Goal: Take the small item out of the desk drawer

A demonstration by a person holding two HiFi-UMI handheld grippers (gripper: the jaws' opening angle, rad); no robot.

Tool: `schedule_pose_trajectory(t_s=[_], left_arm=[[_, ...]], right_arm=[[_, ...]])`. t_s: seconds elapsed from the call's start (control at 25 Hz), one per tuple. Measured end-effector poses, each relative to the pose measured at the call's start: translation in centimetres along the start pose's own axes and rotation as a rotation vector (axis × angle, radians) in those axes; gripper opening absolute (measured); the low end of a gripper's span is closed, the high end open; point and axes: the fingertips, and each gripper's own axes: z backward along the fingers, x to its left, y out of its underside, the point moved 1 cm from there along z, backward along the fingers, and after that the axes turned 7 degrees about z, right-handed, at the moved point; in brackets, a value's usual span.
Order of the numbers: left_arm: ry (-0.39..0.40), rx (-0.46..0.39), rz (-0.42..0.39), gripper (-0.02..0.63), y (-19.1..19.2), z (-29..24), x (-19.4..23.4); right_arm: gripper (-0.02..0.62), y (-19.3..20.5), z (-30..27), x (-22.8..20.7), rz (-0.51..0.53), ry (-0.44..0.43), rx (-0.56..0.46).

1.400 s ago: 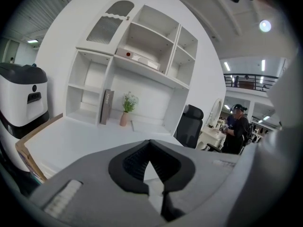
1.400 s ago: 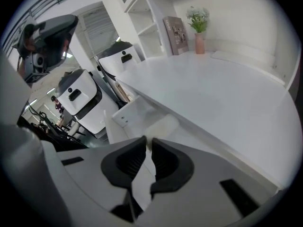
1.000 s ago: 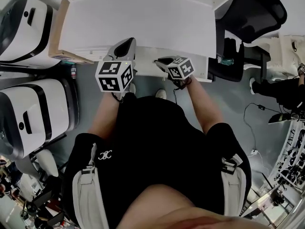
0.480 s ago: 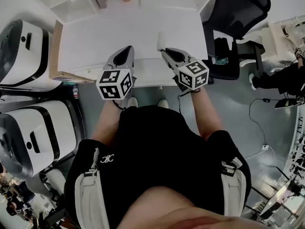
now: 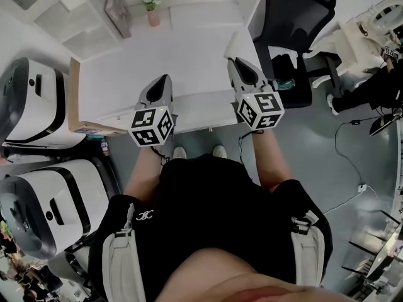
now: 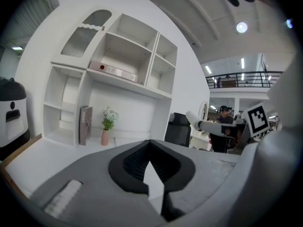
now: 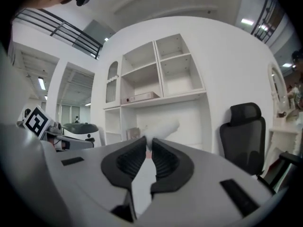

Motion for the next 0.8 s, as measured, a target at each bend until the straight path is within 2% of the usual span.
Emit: schedule_pose_trajectory(t_s=[0.12, 0.36, 0.56, 0.8], left_arm=[[0.005, -0.036, -0.006, 0.015, -0.9, -0.2, -0.3], [0.033, -0.020, -0.018, 0.014, -0.8, -1.1, -1.0], [0.024, -0.058, -0.027, 0.014, -1.8, -1.3, -1.0], [0.022, -0.063, -0.034, 0.014, -2.3, -1.6, -1.1]], right_arm=[[0.038, -0.3, 0.4, -0.8, 0.004, 0.031, -0.007], [0.040, 0.5, 0.7, -2.3, -0.041, 0.069, -0.011], [0.041, 0.0, 0.6, -2.3, -0.014, 0.063, -0.041], [0.042, -0.2, 0.2, -2.2, -0.022, 0.044, -0.053]])
